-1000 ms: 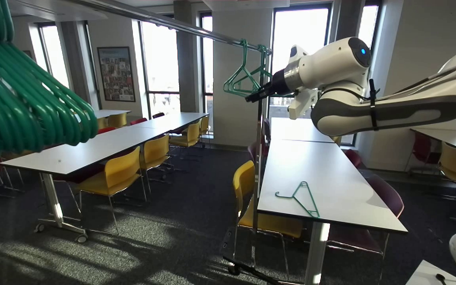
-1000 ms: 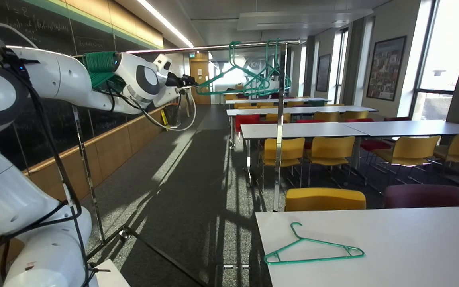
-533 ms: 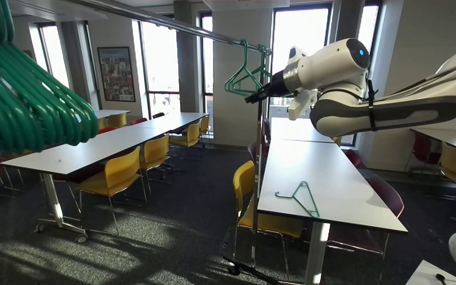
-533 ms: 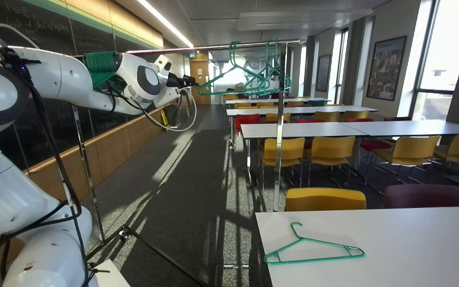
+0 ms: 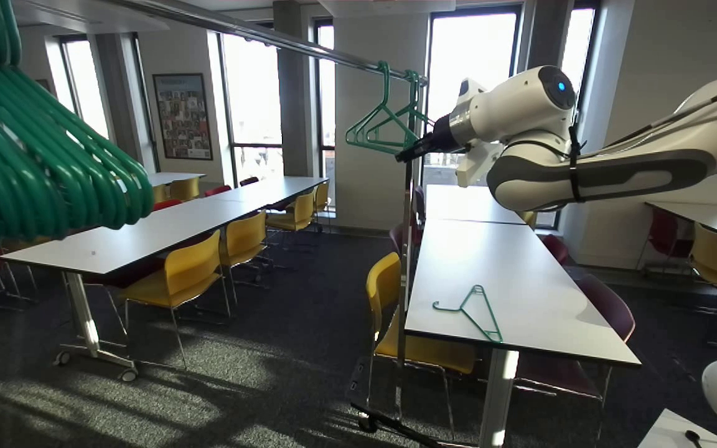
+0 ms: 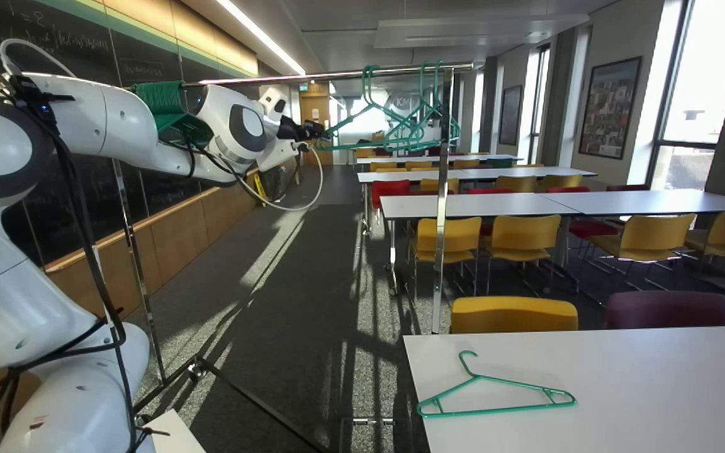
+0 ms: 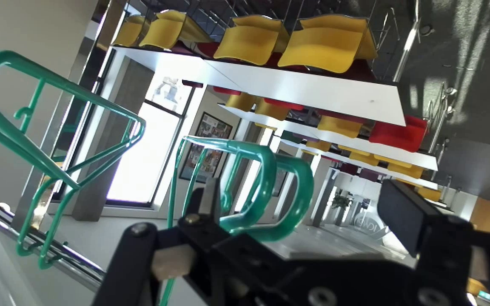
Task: Pick up a coat hanger from the rack and put it on the table
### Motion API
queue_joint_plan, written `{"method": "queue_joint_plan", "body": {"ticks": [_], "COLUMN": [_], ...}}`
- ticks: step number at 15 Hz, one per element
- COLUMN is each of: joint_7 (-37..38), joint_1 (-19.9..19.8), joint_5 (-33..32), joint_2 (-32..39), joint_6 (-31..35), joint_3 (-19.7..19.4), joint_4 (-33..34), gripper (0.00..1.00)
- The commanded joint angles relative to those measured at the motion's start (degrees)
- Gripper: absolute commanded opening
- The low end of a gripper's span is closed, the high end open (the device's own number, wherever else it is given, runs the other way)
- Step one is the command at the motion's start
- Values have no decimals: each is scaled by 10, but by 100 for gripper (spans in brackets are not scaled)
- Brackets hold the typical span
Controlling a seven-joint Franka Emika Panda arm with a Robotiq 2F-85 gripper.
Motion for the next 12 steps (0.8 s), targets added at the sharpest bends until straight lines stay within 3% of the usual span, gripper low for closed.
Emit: {"method": "queue_joint_plan", "body": {"ticks": [1, 12], "joint_7": [-3, -18], "joint_1": [-11, 23], "joint_5": [-5, -2], "joint_2": [9, -10], "joint_6": [-12, -12], "joint_3": [4, -4], "joint_4": [19, 12], "gripper": [100, 100]}}
